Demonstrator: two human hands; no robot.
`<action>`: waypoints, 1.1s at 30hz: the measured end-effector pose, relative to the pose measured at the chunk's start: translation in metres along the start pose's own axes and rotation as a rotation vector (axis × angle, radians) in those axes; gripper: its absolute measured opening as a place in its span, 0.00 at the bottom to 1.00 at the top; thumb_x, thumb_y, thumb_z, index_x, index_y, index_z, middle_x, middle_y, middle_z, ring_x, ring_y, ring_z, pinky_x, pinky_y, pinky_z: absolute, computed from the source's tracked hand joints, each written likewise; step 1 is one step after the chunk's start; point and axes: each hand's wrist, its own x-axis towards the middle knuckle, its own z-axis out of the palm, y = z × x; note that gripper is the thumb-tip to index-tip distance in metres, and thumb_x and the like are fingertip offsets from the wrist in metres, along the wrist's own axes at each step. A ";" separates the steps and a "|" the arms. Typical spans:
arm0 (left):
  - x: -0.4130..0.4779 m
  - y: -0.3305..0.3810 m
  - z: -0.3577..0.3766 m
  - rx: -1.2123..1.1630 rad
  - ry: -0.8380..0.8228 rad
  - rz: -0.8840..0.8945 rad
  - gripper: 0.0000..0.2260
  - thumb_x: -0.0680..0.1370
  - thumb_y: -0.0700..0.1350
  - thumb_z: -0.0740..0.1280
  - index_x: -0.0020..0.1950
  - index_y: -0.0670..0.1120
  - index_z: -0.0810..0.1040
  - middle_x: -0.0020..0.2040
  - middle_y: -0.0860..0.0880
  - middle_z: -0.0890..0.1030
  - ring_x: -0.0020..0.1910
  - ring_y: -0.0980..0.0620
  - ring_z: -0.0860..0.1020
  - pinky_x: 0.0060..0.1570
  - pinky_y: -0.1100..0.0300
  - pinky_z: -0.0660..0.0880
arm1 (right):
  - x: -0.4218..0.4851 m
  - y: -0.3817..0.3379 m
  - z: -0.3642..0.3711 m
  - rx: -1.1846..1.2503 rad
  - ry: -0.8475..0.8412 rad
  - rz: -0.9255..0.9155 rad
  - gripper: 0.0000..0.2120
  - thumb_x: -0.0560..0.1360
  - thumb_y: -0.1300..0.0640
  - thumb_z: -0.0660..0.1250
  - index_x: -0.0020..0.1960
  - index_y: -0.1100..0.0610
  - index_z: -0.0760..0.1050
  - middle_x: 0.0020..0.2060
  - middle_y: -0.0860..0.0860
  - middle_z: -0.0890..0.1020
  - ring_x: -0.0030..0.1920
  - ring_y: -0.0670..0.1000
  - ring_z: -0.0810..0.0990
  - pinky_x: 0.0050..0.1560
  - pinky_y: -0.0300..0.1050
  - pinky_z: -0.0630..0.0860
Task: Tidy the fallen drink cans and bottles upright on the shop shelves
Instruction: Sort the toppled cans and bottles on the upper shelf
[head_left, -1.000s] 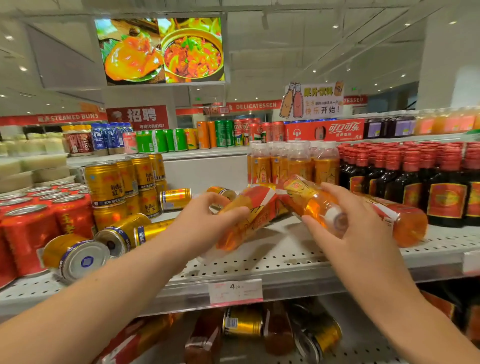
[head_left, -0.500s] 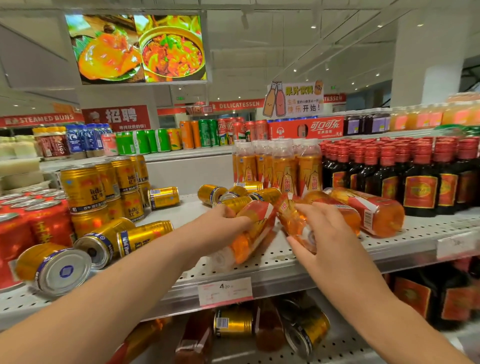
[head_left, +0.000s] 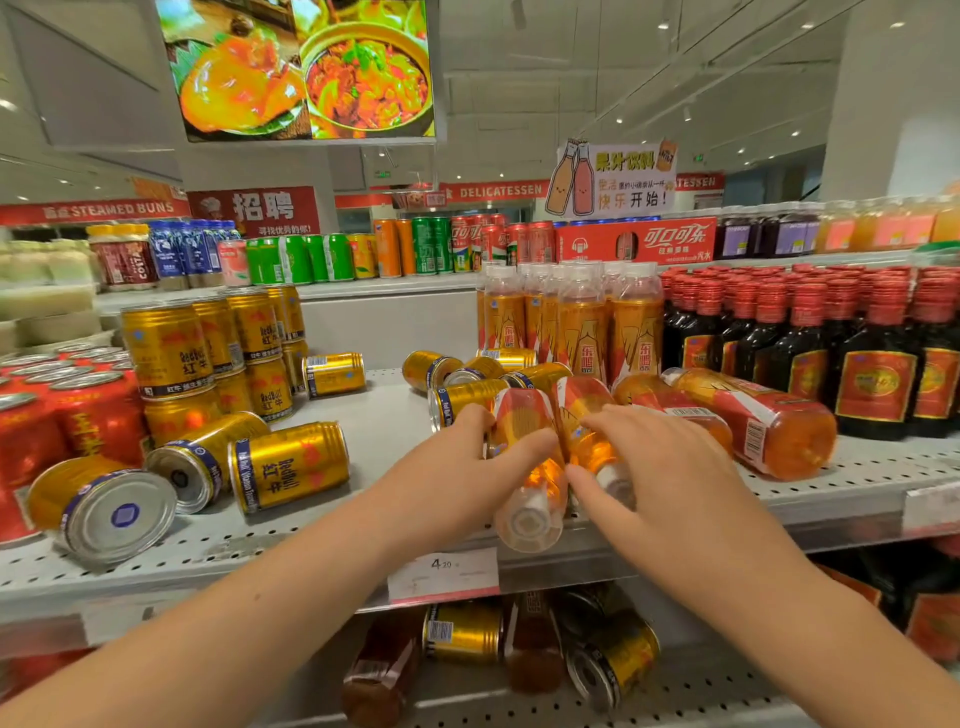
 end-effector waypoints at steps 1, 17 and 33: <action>0.000 -0.002 -0.002 0.033 0.026 0.021 0.27 0.73 0.76 0.56 0.59 0.59 0.71 0.46 0.57 0.82 0.44 0.60 0.81 0.45 0.55 0.80 | 0.003 0.000 -0.003 0.027 0.027 -0.019 0.24 0.79 0.35 0.58 0.70 0.44 0.70 0.67 0.40 0.73 0.69 0.43 0.67 0.72 0.44 0.59; 0.072 -0.071 -0.119 0.644 0.221 0.139 0.25 0.76 0.56 0.72 0.71 0.57 0.70 0.66 0.54 0.77 0.56 0.59 0.73 0.54 0.63 0.74 | 0.173 -0.011 0.022 0.063 -0.167 -0.359 0.22 0.79 0.40 0.61 0.71 0.48 0.70 0.62 0.48 0.77 0.63 0.50 0.74 0.63 0.49 0.73; 0.244 -0.189 -0.147 0.947 -0.166 -0.192 0.30 0.77 0.56 0.71 0.74 0.47 0.66 0.64 0.44 0.75 0.54 0.44 0.76 0.55 0.48 0.78 | 0.252 -0.033 0.102 -0.019 -0.726 -0.290 0.30 0.64 0.18 0.57 0.59 0.33 0.73 0.55 0.36 0.77 0.54 0.42 0.79 0.54 0.42 0.76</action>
